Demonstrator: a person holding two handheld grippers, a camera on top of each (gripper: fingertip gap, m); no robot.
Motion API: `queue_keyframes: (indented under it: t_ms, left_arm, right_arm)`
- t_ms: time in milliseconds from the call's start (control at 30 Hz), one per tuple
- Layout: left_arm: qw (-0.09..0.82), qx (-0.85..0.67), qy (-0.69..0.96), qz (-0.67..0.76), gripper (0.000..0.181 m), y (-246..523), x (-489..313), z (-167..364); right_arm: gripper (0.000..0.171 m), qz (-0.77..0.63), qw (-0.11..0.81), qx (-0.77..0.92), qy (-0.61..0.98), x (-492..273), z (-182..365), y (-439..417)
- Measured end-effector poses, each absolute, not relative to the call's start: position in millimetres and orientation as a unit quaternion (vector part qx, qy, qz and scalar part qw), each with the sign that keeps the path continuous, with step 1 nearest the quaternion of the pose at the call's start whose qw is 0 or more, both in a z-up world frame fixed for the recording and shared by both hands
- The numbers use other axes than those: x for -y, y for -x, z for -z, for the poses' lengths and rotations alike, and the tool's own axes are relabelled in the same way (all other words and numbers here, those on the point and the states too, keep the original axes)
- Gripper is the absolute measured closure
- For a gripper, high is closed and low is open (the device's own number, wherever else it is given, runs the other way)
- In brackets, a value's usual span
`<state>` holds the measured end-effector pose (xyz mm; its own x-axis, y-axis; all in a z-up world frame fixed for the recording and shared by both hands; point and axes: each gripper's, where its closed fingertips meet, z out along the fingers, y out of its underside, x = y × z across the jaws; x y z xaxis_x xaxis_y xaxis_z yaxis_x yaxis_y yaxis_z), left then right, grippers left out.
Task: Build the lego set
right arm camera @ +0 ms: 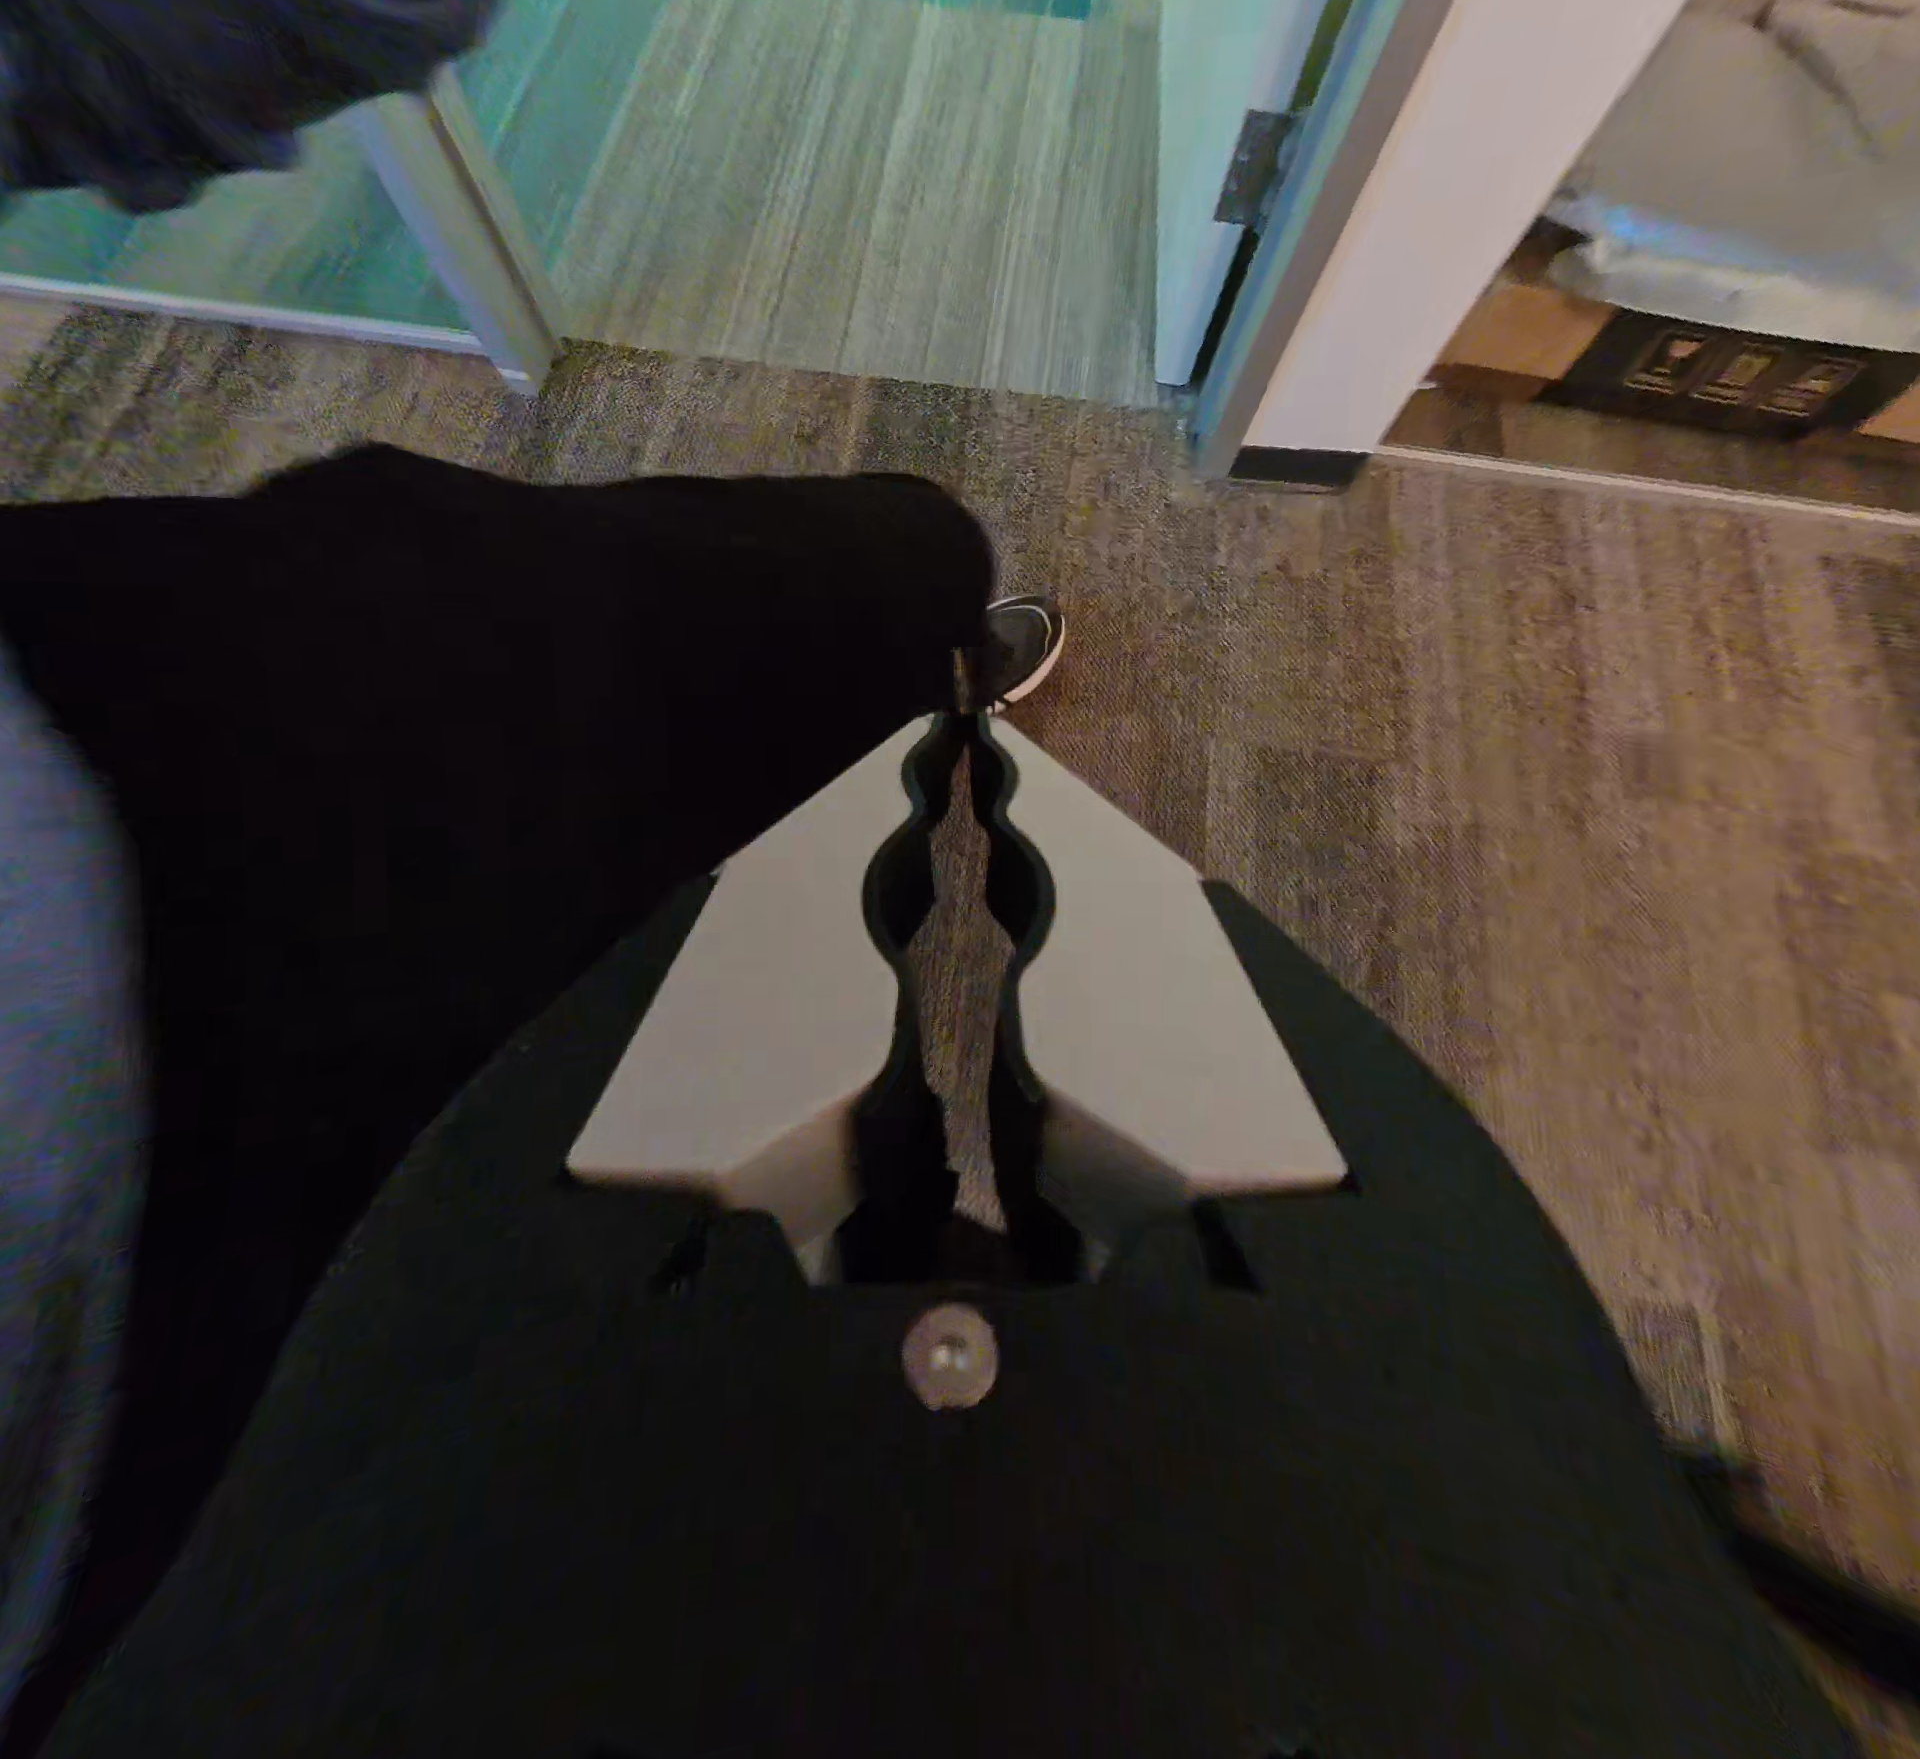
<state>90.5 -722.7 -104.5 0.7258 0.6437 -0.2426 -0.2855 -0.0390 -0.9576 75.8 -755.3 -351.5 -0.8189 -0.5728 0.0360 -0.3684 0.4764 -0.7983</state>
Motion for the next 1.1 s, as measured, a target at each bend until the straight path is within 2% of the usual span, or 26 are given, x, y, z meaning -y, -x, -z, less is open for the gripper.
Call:
queue_keyframes:
  t_ms: [133, 300, 567, 700, 900, 1100]
  left_arm:
    - [0.678, 0.021, 0.679, -0.281, 0.151, -88, 588, 68]
    - [0.686, -0.089, 0.694, -0.200, 0.151, -75, 449, 61]
    - [0.691, -0.195, 0.692, -0.074, 0.152, -87, 308, 52]
    - [0.681, -0.203, 0.703, 0.001, 0.151, -88, 257, 71]
    - [0.657, -0.226, 0.711, 0.109, 0.151, -48, 190, 131]
    - [0.657, -0.262, 0.678, 0.203, 0.151, 11, 92, 165]
  right_arm:
    - [0.171, 0.465, 0.034, -0.861, 0.204, 628, 288, -50]
    - [0.170, 0.476, -0.117, -0.870, 0.060, 456, 242, 5]
    - [0.170, 0.432, -0.267, -0.848, -0.154, 231, 222, 24]
    - [0.171, 0.404, -0.312, -0.822, -0.252, 139, 236, 24]
    - [0.171, 0.325, -0.314, -0.811, -0.372, 13, 288, 37]
    - [0.170, 0.221, -0.236, -0.838, -0.440, -80, 336, 30]
